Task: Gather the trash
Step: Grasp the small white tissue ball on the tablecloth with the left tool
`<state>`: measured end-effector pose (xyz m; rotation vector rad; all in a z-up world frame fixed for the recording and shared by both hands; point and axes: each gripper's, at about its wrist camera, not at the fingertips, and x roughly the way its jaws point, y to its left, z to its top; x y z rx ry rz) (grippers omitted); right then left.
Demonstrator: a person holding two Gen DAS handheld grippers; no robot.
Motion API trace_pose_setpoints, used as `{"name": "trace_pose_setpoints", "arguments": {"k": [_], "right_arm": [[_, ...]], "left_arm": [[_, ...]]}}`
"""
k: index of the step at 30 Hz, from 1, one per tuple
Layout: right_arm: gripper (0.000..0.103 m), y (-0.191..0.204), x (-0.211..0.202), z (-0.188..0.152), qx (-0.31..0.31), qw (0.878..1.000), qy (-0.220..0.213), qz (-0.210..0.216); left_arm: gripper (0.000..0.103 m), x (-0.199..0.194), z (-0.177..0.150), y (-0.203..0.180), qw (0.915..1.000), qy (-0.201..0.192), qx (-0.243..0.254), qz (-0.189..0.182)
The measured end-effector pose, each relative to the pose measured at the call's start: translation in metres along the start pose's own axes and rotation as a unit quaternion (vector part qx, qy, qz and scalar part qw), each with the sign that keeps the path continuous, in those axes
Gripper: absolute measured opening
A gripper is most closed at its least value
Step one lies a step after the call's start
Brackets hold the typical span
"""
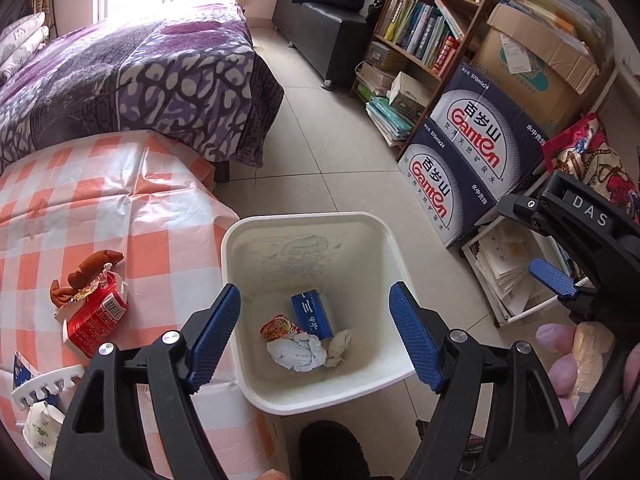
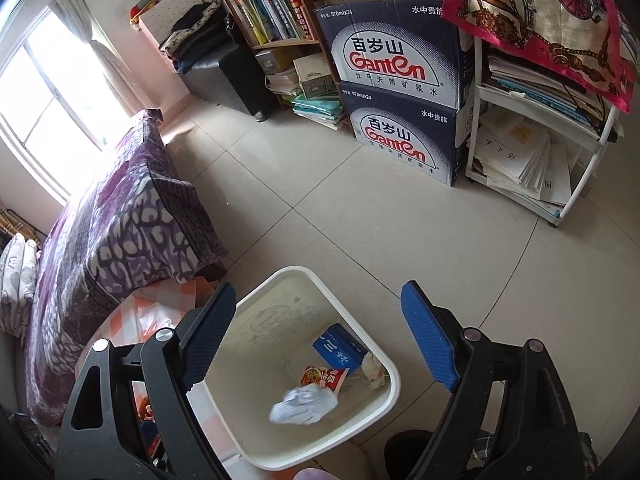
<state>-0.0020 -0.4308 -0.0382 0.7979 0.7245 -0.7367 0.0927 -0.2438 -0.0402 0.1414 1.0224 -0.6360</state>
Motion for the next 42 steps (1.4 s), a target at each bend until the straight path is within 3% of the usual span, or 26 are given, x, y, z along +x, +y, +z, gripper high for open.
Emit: {"name": "trace_pose_setpoints", "arguments": {"k": [4,12,16,27,35,38,42], "right_arm": [[0.084,0.012,0.0,-0.006,-0.011,1.0,0.001,-0.002],[0.087,0.043,0.004,-0.024,-0.042,0.999,0.007,-0.003],[0.087,0.064,0.005,-0.036,-0.061,0.998,0.012,0.002],[0.09,0.133,0.012,-0.09,-0.151,0.987,0.04,0.03],[0.09,0.18,0.018,-0.138,-0.239,0.967,0.073,0.045],[0.09,0.195,0.022,-0.156,-0.271,0.958,0.087,0.046],[0.09,0.212,0.023,-0.179,-0.305,0.945,0.099,0.06]], "left_arm": [[0.077,-0.003,-0.001,0.013,0.9996,-0.004,0.0,0.027],[0.082,-0.009,-0.006,0.059,0.9927,-0.006,0.002,0.12],[0.082,-0.006,-0.011,0.096,0.9862,0.02,-0.016,0.164],[0.082,-0.018,-0.02,0.208,0.969,0.054,-0.071,0.231],[0.082,-0.023,-0.021,0.31,0.9415,0.069,-0.134,0.301],[0.082,-0.022,-0.023,0.347,0.9333,0.071,-0.164,0.311],[0.082,-0.02,-0.026,0.385,0.9193,0.074,-0.174,0.345]]}}
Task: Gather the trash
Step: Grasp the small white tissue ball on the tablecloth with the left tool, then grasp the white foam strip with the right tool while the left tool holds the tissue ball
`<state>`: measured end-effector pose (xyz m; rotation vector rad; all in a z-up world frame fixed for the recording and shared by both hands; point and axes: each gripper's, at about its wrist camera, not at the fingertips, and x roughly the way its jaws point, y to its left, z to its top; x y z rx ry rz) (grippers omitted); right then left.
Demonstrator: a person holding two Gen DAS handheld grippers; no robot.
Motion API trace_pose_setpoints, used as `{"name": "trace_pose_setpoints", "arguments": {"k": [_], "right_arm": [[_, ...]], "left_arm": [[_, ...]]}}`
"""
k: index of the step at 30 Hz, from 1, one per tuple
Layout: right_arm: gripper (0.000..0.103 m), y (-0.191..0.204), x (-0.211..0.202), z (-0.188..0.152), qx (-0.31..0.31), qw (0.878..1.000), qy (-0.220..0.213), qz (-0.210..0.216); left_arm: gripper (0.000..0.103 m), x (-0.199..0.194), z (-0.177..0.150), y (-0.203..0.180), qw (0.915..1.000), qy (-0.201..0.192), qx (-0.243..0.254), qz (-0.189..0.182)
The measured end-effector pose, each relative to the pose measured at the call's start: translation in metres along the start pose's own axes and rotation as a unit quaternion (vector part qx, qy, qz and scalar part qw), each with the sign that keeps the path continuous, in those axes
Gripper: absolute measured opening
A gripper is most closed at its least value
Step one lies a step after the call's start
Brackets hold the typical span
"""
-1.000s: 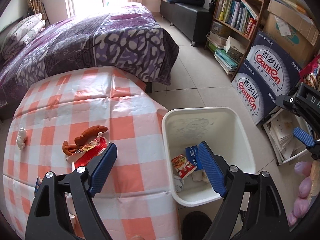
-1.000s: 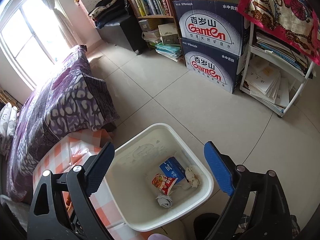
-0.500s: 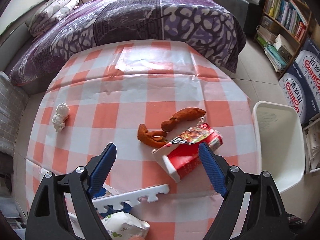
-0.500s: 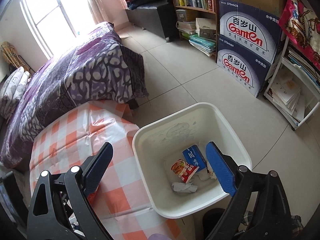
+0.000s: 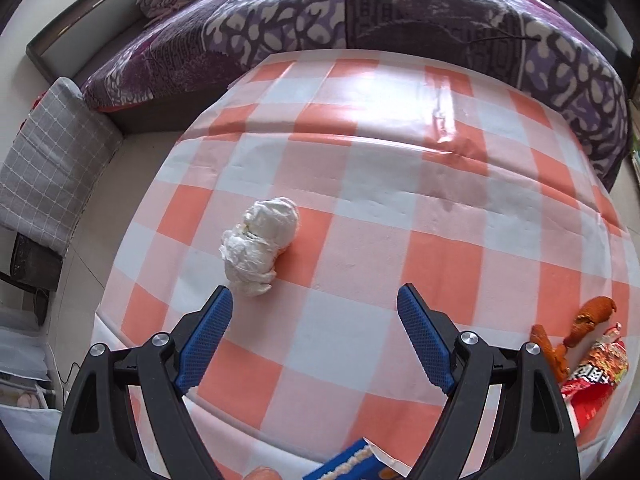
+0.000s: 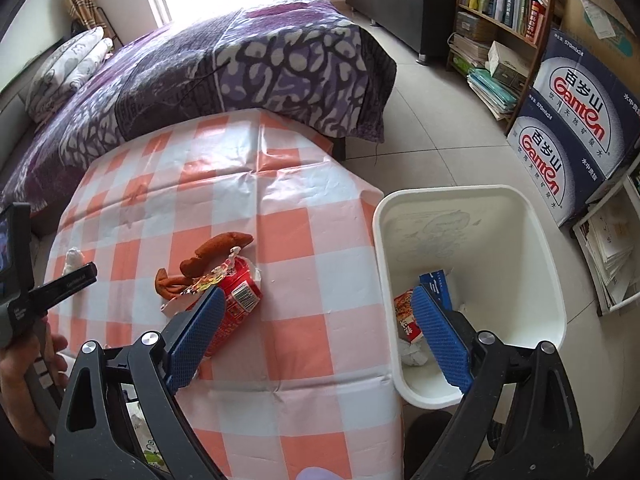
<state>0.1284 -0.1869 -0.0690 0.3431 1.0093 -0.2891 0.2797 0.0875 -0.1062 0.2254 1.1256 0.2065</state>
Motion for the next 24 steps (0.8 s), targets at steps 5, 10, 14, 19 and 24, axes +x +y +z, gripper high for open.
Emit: {"name": "trace_pose_setpoints", "arguments": {"k": [5,10,14,19,24], "right_arm": [[0.09,0.043,0.003,-0.007,-0.105,0.994,-0.006,0.033],[0.09,0.095,0.024,-0.02,-0.261,0.962,0.018,0.082],[0.089,0.13,0.026,-0.041,-0.365,0.922,0.013,0.127],[0.084,0.15,0.04,-0.063,-0.428,0.891,0.058,0.142],[0.076,0.159,0.043,-0.078,-0.448,0.869,0.098,0.186]], "left_arm": [[0.082,0.023,0.011,0.035,0.9995,0.01,-0.029,0.005],[0.082,0.041,0.017,0.05,0.9998,0.014,-0.011,0.001],[0.082,0.05,0.02,0.056,0.9997,0.014,0.006,-0.016],[0.058,0.051,0.021,0.056,0.9977,0.006,0.019,-0.065],[0.042,0.044,0.014,0.047,0.997,0.011,0.045,-0.063]]}}
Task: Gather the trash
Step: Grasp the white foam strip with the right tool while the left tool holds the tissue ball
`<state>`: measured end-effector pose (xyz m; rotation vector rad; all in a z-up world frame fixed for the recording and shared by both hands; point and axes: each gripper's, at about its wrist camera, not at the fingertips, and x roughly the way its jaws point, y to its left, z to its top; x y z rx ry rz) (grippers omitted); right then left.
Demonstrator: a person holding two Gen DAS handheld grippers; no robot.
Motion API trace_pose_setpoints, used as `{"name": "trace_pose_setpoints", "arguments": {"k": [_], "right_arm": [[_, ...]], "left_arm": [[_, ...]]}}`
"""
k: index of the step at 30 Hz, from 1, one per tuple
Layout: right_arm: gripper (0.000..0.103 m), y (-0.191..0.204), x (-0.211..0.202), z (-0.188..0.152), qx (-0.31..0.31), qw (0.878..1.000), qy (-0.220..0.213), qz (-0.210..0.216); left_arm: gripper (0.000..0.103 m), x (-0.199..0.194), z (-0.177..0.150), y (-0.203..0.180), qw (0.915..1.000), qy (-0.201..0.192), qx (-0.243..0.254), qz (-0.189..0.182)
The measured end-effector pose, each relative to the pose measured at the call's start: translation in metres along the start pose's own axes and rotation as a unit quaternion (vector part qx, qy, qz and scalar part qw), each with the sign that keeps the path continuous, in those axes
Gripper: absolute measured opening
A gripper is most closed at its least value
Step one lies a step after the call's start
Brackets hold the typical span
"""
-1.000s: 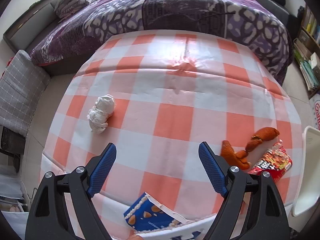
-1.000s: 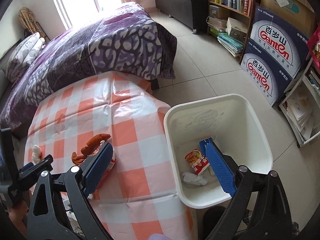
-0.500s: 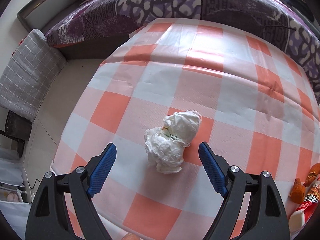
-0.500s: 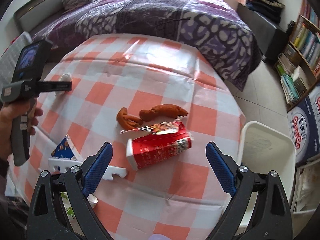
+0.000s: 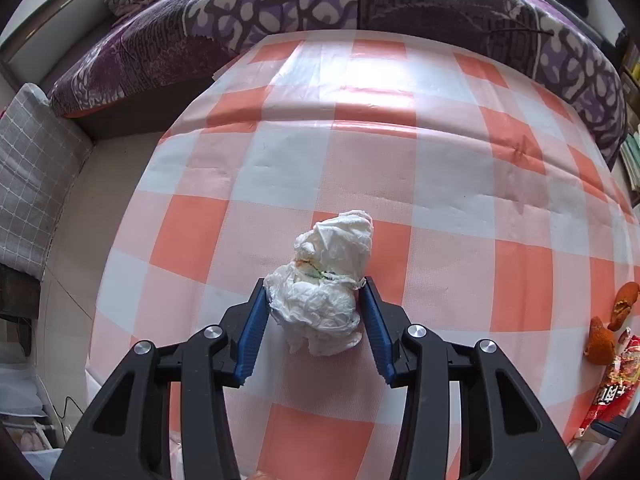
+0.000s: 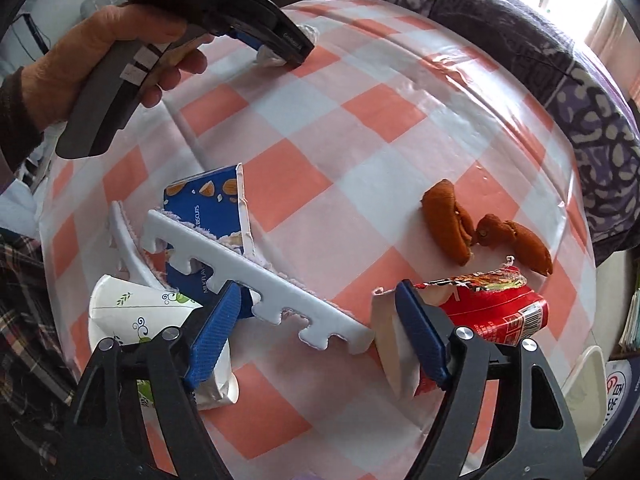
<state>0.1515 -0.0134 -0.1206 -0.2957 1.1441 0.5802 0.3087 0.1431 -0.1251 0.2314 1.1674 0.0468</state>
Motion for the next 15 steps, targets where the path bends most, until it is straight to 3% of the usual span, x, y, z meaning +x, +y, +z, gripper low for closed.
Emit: {"name": "trace_pose_setpoints", "arguments": {"k": [4,5,6,7,15], "right_arm": [[0.076,0.02,0.006,-0.008,-0.036,0.999,0.02,0.019],[0.071,0.026,0.006,-0.01,-0.044,0.999,0.019,0.019],[0.048,0.031,0.007,-0.011,-0.049,0.998,0.021,0.029],[0.039,0.033,0.009,-0.012,-0.046,0.997,0.033,0.044],[0.031,0.04,-0.012,-0.016,-0.03,0.998,0.0,0.058]], "left_arm": [[0.037,-0.005,-0.009,-0.006,0.9998,0.005,0.018,-0.001],[0.035,-0.006,-0.01,-0.006,0.9998,0.007,0.019,-0.003],[0.034,-0.008,-0.012,-0.005,0.9998,0.009,0.019,-0.004],[0.034,-0.009,-0.013,-0.004,0.9998,0.012,0.016,-0.007],[0.034,-0.042,-0.017,0.02,0.999,-0.006,-0.033,-0.03]]}}
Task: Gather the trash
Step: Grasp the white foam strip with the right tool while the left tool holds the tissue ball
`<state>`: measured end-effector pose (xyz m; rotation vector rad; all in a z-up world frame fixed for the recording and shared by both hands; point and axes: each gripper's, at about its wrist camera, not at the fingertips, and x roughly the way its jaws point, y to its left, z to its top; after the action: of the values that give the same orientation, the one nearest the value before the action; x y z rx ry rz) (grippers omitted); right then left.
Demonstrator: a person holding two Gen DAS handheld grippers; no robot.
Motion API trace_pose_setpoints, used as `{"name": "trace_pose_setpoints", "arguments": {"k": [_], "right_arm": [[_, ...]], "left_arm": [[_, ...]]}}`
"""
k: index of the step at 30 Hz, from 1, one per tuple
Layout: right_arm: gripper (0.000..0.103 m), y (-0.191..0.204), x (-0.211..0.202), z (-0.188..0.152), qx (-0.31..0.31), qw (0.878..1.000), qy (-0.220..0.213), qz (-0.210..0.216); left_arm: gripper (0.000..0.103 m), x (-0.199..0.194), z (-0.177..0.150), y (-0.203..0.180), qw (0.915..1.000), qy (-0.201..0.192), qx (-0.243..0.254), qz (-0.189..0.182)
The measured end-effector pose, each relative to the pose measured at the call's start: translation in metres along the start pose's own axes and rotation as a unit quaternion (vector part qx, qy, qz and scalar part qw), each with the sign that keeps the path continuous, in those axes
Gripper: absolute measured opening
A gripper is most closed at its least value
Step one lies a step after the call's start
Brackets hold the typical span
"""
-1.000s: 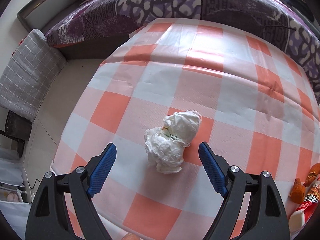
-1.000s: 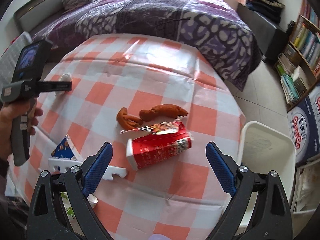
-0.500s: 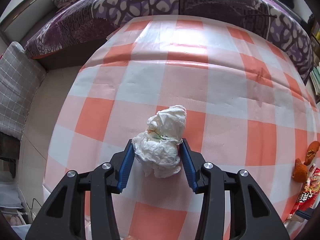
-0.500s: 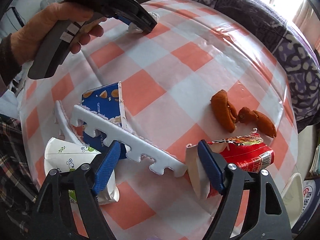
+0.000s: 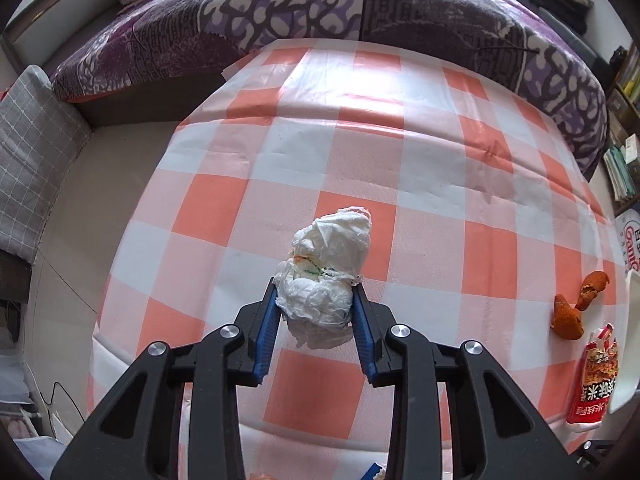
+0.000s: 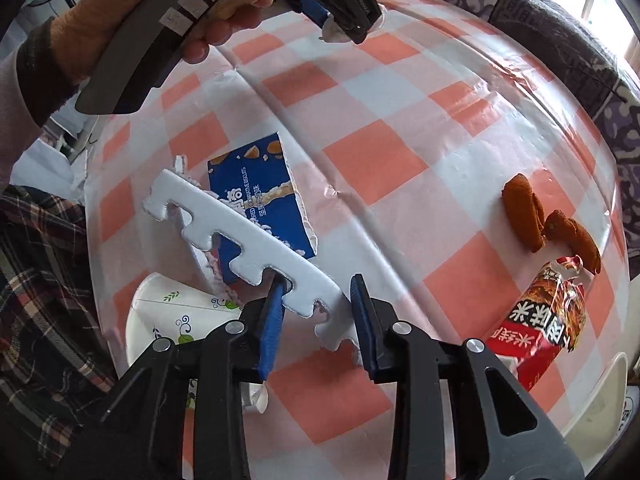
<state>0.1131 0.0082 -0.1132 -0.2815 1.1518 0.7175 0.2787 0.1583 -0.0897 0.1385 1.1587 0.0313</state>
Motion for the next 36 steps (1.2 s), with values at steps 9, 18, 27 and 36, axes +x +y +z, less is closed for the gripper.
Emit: {"name": "trace_pose_setpoints", "arguments": {"k": [9,18,27,36], "right_arm": [[0.031,-0.029,-0.046,0.001,0.078,0.993,-0.084,-0.04],[0.031,-0.069,-0.087,-0.008,0.194,0.962,-0.167,-0.097],[0.032,-0.106,-0.119,-0.03,0.295,0.918,-0.221,-0.145],[0.032,-0.129,-0.139,-0.052,0.357,0.885,-0.241,-0.179]], "left_arm": [[0.034,-0.051,0.001,0.014,0.9954,-0.045,-0.059,-0.06],[0.034,-0.095,-0.004,-0.006,0.991,-0.096,-0.059,-0.071],[0.034,-0.124,-0.016,-0.044,0.9867,-0.138,-0.053,-0.066],[0.034,-0.131,-0.031,-0.082,0.9818,-0.153,-0.073,-0.086]]}}
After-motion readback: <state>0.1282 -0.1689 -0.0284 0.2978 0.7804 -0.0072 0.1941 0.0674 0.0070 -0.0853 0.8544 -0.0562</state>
